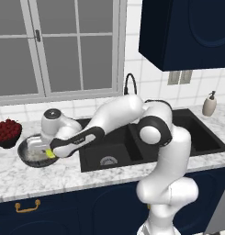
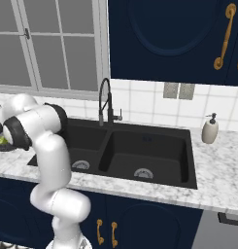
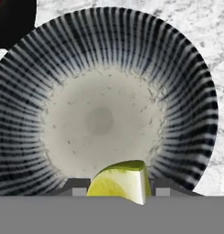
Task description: Pick the lemon wedge from the sink and place it in the bowl. Then pick the bowl and place it in the microwave. Then close the microwave door and press the start button.
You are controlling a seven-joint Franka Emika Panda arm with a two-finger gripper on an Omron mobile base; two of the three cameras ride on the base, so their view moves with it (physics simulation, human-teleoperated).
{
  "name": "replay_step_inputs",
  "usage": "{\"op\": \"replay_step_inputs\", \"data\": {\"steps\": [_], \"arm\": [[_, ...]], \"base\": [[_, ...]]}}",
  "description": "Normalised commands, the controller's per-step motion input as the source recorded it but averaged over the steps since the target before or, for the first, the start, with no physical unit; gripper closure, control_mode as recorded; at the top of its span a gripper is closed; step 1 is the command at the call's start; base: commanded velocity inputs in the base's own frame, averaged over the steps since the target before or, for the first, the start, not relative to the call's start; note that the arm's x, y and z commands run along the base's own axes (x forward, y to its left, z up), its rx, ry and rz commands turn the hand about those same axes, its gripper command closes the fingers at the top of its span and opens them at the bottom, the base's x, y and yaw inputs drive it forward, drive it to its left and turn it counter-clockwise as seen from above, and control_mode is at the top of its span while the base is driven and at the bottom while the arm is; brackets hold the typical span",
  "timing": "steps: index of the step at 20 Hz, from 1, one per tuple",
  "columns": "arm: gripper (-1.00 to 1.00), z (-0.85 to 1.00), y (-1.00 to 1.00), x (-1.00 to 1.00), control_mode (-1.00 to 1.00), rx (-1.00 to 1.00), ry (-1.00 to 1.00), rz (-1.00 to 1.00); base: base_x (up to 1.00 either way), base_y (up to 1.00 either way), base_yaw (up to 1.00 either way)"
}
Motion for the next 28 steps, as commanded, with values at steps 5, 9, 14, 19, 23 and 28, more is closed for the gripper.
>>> {"op": "replay_step_inputs", "data": {"steps": [5,9,14,19,23,28], "arm": [[1.00,0.46,0.15,0.01,-1.00,-0.09,0.01,-0.11],[1.00,-0.07,0.14,0.26,-1.00,-0.07,0.08,-0.09],[1.00,-0.29,0.00,0.09,-1.00,-0.05,0.01,-0.07],[1.00,-0.36,0.00,0.05,-1.00,-0.02,0.00,-0.05],[1.00,-0.36,-0.05,0.05,-1.00,0.00,0.00,-0.02],[-1.00,-0.31,-0.05,0.09,-1.00,0.00,-0.02,0.00]], "base": [[0.00,0.00,0.00],[0.00,0.00,0.00],[0.00,0.00,0.00],[0.00,0.00,0.00],[0.00,0.00,0.00],[0.00,0.00,0.00]]}}
